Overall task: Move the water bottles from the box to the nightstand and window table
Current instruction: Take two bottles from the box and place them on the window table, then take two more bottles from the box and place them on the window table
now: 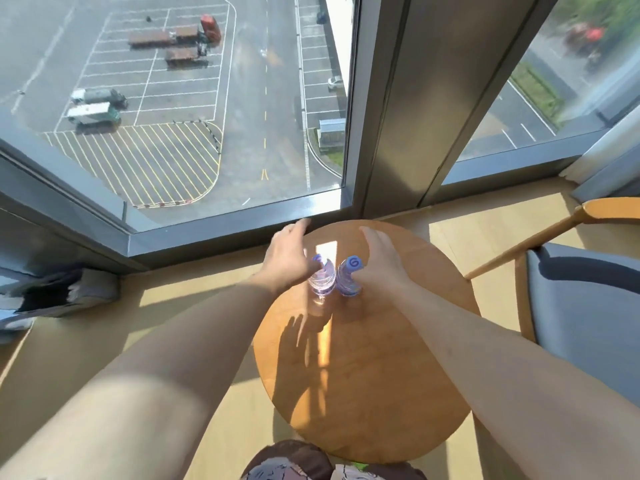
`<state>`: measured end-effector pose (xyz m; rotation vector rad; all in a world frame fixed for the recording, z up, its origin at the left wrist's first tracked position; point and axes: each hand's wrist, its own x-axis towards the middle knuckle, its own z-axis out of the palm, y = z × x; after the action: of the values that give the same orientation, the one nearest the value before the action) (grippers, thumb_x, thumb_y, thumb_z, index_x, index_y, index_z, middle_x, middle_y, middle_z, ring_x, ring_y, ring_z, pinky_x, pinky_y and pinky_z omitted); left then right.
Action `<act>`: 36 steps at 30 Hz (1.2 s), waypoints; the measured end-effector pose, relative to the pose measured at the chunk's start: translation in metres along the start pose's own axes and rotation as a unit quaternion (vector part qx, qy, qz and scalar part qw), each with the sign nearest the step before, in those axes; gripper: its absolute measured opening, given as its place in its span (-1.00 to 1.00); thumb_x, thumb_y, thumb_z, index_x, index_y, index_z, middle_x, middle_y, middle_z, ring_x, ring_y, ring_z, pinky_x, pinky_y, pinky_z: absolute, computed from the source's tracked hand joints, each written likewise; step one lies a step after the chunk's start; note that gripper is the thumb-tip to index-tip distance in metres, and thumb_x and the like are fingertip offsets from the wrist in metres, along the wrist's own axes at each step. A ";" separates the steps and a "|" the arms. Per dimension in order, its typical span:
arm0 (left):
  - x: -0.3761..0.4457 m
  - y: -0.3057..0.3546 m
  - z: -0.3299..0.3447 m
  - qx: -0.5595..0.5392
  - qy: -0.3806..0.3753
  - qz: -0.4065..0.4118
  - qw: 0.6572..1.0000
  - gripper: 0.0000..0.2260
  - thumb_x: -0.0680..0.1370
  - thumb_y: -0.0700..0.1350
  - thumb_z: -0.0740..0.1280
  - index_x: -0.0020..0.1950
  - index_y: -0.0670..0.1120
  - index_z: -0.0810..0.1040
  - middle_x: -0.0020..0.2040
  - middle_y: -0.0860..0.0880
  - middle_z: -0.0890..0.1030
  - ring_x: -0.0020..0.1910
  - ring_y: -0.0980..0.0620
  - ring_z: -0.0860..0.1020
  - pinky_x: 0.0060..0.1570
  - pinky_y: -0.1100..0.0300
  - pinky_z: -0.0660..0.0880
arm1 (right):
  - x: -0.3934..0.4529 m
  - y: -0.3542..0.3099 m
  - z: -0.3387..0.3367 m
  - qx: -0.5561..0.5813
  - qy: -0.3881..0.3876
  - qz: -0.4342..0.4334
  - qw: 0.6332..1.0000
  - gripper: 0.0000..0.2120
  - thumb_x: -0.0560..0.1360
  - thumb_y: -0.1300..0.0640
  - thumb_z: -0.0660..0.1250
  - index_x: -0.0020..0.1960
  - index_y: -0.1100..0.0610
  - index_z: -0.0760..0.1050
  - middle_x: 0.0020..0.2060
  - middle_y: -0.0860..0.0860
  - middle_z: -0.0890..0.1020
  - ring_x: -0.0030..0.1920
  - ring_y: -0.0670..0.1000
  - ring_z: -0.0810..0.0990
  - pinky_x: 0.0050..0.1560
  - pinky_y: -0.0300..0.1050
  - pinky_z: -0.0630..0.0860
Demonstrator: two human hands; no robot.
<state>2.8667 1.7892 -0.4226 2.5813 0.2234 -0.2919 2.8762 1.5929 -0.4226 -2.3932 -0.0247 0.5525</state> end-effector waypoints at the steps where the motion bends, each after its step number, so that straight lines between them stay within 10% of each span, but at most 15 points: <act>1: -0.010 0.006 -0.007 0.001 0.016 -0.003 1.000 -0.18 0.41 0.00 0.58 0.60 -0.02 0.28 0.49 -0.09 0.47 0.46 -0.15 0.41 0.38 0.01 0.38 | -0.009 -0.003 -0.010 -0.011 -0.001 -0.015 1.000 -0.19 0.42 0.25 0.46 0.59 0.05 0.20 0.51 0.09 0.29 0.49 0.17 0.32 0.43 0.07 0.37; 18: -0.251 0.060 -0.100 0.049 0.209 -0.106 0.971 -0.25 0.45 0.01 0.52 0.59 0.05 0.31 0.52 -0.08 0.39 0.51 -0.16 0.33 0.45 -0.07 0.40 | -0.175 -0.097 -0.031 -0.115 -0.018 -0.280 0.953 -0.14 0.39 0.03 0.52 0.59 -0.11 0.19 0.55 0.00 0.30 0.49 0.14 0.32 0.44 0.08 0.36; 36: -0.663 -0.105 -0.154 0.089 0.397 -0.402 0.820 -0.30 0.47 0.08 0.43 0.58 0.06 0.29 0.57 -0.04 0.30 0.54 -0.09 0.24 0.45 -0.07 0.29 | -0.484 -0.270 0.180 -0.213 -0.152 -0.582 0.770 -0.13 0.39 0.00 0.52 0.59 -0.11 0.18 0.51 -0.02 0.30 0.47 0.16 0.31 0.40 0.12 0.39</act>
<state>2.2305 1.8917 -0.1791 2.4778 1.6600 0.5371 2.3986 1.8348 -0.1929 -2.0869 -1.7956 0.2969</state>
